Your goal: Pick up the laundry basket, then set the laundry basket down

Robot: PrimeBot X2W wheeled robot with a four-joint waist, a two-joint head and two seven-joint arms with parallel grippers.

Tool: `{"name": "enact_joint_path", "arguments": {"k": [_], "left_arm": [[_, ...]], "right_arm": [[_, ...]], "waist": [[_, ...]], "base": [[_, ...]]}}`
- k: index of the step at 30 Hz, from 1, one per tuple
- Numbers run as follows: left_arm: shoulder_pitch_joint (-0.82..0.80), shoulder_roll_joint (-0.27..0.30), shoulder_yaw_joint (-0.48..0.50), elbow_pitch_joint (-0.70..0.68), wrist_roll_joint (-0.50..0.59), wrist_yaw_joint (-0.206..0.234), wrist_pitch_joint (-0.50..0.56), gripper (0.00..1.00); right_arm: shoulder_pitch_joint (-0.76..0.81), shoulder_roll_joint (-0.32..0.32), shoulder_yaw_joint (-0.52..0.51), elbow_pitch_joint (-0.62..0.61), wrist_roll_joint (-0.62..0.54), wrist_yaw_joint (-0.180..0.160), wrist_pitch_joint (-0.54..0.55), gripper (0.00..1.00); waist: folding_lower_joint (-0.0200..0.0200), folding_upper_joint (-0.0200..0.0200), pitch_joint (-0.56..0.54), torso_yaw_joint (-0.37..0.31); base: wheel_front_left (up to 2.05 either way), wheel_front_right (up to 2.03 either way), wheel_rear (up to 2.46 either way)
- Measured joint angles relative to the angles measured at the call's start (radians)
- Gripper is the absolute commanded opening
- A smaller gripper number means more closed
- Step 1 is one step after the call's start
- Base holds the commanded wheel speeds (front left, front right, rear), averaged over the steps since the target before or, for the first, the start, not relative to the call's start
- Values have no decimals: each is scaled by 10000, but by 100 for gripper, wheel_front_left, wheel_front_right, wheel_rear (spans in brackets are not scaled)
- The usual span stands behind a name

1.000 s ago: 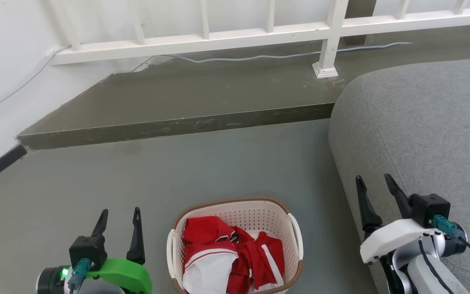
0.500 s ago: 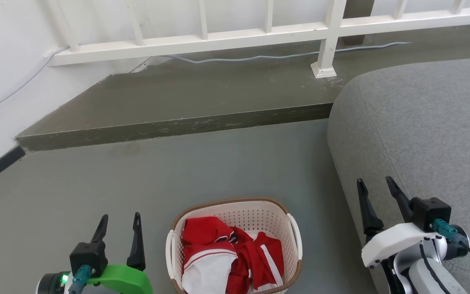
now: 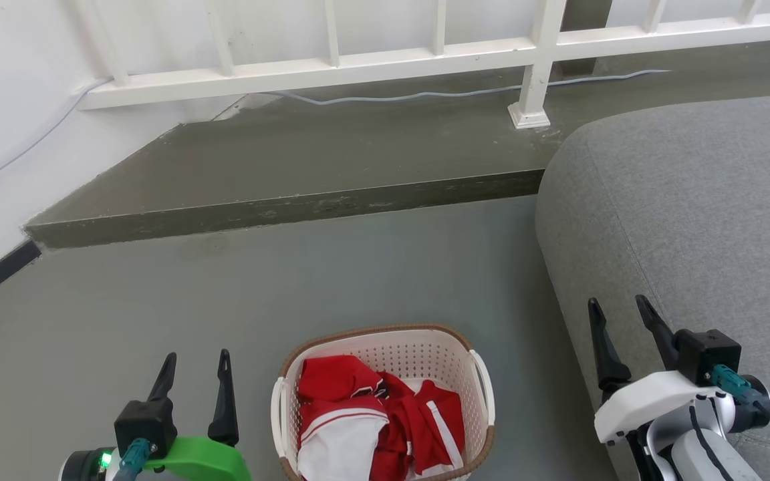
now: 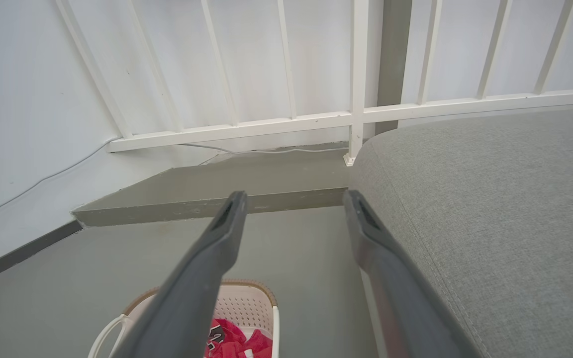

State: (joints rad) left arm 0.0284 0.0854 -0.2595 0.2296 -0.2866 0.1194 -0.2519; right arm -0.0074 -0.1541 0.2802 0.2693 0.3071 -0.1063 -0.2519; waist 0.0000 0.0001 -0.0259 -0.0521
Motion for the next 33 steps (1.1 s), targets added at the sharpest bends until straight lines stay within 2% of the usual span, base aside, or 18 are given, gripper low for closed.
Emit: {"name": "enact_joint_path", "arguments": {"k": [4,5,15,33], "left_arm": [[31,-8,15,-71,12,0,0,100],[31,-13,19,-81,12,0,2,0],[191,-121,31,257,-339,-63,98,0],[174,-167,627,261,-3024,-493,763,0]], "right_arm": [[6,2,-31,-10,0,0,0,100],[6,0,-36,-12,0,0,0,0],[372,194,-138,332,337,94,67,0],[339,347,-825,278,2980,462,732,0]], "waist": [[0,0,3,-2],[0,0,4,-1],[0,0,20,26],[0,0,72,124]], "base": [[0,0,0],[0,0,0],[0,0,0],[0,0,0]]}}
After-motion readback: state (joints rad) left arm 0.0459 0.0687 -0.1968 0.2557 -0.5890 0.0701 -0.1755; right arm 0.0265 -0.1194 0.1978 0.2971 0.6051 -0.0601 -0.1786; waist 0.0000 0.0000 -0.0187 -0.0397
